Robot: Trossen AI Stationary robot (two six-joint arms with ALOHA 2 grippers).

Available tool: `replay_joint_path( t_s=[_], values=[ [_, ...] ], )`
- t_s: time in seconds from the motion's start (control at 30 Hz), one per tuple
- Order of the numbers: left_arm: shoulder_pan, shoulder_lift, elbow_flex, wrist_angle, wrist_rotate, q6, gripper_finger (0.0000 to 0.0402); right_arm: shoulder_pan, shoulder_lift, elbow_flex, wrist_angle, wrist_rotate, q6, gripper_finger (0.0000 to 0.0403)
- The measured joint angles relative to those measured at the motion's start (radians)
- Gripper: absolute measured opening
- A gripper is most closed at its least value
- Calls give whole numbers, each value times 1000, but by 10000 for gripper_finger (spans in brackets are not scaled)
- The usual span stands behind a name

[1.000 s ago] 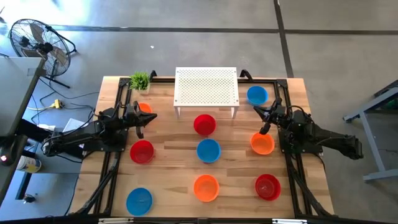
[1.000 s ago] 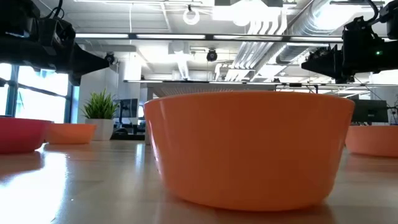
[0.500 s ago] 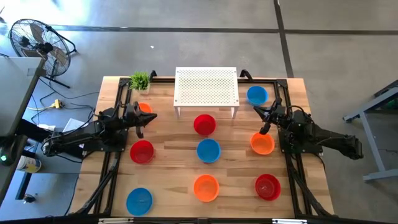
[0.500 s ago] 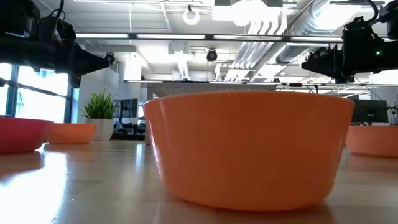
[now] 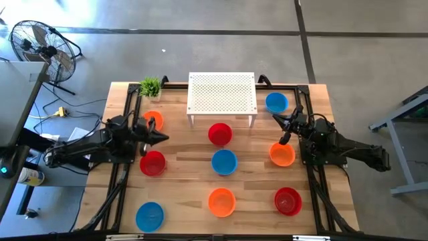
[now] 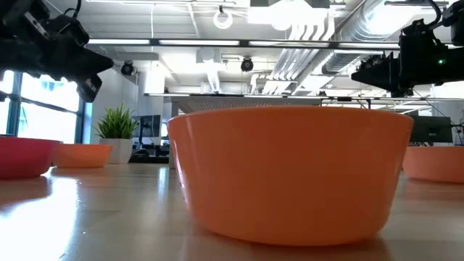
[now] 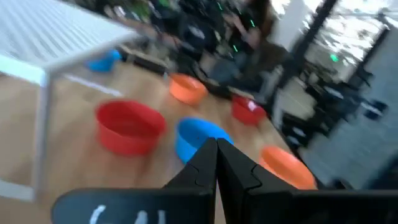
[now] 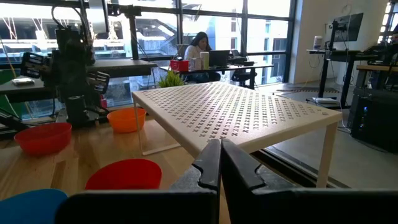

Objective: Pick & Place Mini bowls
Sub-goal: Put the middle red bowl on the shelf

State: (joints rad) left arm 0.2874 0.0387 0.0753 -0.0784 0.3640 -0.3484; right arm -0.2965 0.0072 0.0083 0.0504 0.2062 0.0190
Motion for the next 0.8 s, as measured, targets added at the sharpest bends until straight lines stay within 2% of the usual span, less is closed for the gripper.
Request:
replay_joint_path(
  t_s=[0.2, 0.33, 0.53, 0.7, 0.8],
  values=[
    [0, 96, 45, -25, -38, 75, 1, 0, 0, 0, 0, 0, 0, 0],
    [0, 199, 75, -49, -108, 89, 1, 0, 0, 0, 0, 0, 0, 0],
    [0, 355, 113, -59, -144, 92, 1, 0, 0, 0, 0, 0, 0, 0],
    [0, 454, 175, -64, -156, 142, 1, 0, 0, 0, 0, 0, 0, 0],
    [0, 508, 236, -124, -179, 171, 1, 0, 0, 0, 0, 0, 0, 0]
  ],
)
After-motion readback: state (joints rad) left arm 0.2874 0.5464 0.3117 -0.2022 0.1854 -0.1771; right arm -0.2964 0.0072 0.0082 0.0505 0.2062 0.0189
